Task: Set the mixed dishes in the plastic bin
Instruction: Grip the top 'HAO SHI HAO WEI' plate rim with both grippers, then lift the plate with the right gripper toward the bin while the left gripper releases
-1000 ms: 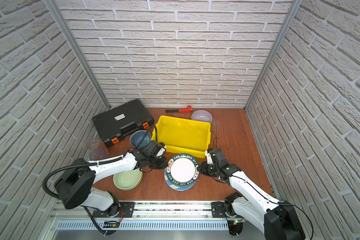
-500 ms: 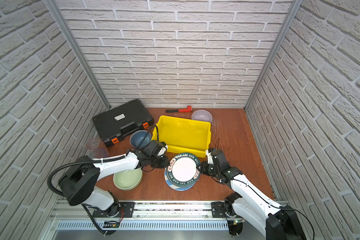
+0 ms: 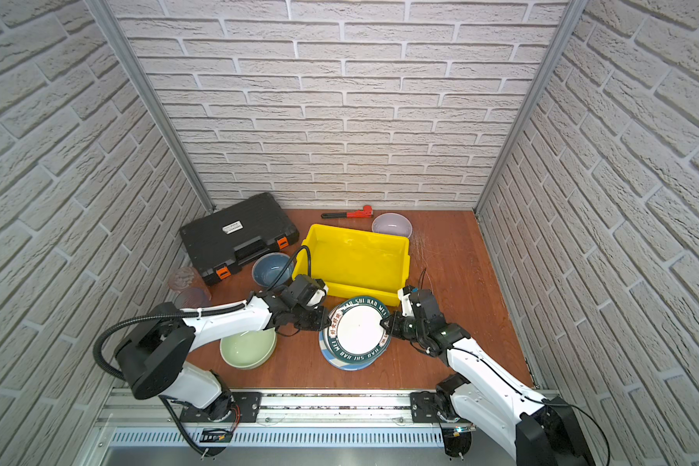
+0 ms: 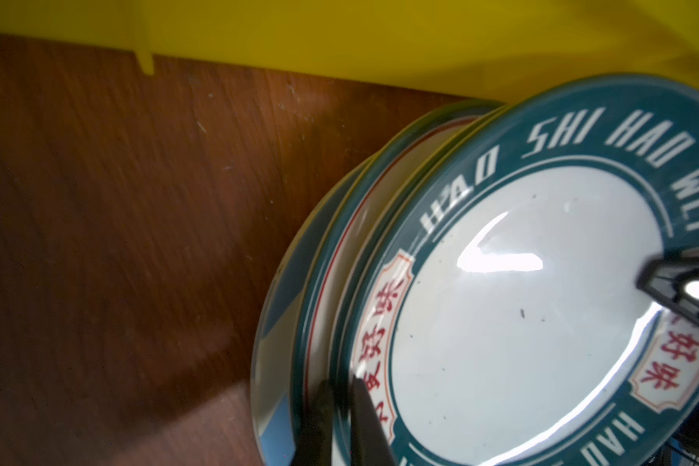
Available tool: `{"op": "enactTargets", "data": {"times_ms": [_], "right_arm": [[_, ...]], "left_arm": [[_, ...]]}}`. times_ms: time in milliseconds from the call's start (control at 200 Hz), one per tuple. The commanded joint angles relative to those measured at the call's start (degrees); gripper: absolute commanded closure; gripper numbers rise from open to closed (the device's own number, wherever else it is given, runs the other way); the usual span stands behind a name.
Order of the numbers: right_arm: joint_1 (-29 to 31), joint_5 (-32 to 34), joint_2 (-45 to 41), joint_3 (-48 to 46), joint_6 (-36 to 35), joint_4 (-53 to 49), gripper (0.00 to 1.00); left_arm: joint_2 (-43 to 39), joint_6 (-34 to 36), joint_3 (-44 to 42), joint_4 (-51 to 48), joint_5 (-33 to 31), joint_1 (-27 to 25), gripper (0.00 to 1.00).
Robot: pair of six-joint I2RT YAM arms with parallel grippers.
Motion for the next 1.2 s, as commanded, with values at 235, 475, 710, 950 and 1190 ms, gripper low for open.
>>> {"op": "enactTargets", "data": {"times_ms": [235,475,710,950,1190], "right_arm": [[0.8,-1.6,-1.8,3.3,-1.6,-1.4,0.94],[0.8,-1.1,-3.4,5.6,-3.2,-5.6,0.94],[0.8,-0.5,-4.1,10.0,-5.5,-10.4,0.94],[0.8,0.5,-2.0,17.6,-7.8,-13.9,0.94],[0.7,4.0,3.2,26.9,-9.7,-16.3,0.94]], "left_arm": [[-3.4,3.2,3.0,-11.2,-5.7,-0.3,0.79],[-6.0,5.3,6.1,-14.8,-7.6,1.0,0.63],[-9.0,8.1,8.4,-17.5,-8.5,5.7,0.5],[-8.7,13.5,15.5,-20.6,-9.2,16.5,0.45],[-4.3,19.1,23.4,-21.6,-10.4,24.3,0.43]]}}
